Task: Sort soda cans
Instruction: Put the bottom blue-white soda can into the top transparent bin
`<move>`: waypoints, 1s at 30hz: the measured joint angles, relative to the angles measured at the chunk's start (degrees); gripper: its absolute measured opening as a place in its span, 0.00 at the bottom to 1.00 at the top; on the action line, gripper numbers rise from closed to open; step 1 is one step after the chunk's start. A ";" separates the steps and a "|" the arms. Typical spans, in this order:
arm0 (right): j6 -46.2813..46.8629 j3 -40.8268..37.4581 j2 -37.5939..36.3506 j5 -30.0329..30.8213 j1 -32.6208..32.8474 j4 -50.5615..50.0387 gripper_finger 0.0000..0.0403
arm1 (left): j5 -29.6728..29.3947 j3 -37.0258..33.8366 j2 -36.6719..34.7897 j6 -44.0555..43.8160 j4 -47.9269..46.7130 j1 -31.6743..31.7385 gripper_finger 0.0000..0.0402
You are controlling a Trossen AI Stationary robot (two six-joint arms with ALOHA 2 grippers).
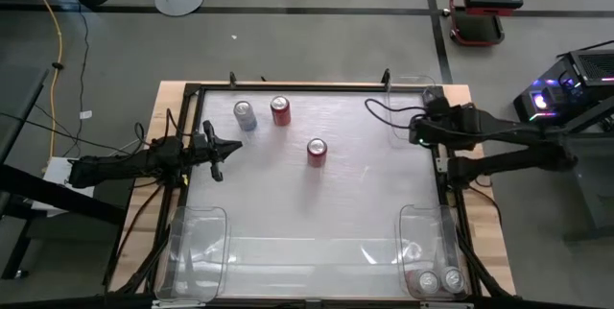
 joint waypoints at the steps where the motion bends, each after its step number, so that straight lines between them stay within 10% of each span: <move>1: -0.20 -1.03 -0.74 -0.01 -0.42 1.01 0.65 | 0.00 0.00 0.01 0.00 0.00 0.00 0.01; 30: -10.49 -10.76 -3.27 -13.43 -14.41 13.47 0.70 | 0.00 0.00 0.00 0.00 0.02 0.01 0.01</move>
